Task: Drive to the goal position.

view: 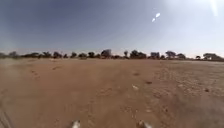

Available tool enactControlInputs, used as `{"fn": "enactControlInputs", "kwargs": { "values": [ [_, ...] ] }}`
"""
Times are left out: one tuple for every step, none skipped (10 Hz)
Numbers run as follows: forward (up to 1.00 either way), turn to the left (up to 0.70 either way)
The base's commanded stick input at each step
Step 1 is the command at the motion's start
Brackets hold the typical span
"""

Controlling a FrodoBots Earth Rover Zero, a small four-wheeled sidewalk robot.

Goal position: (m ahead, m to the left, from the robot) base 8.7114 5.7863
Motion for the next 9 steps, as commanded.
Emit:
{"fn": "enactControlInputs", "kwargs": {
  "values": [
    [0.70,0.00],
    [0.70,0.00],
    [0.70,0.00],
    [0.70,0.00],
    [0.70,0.00],
    [0.70,0.00],
    [0.70,0.00],
    [0.70,0.00],
    [0.70,0.00]
  ]
}}
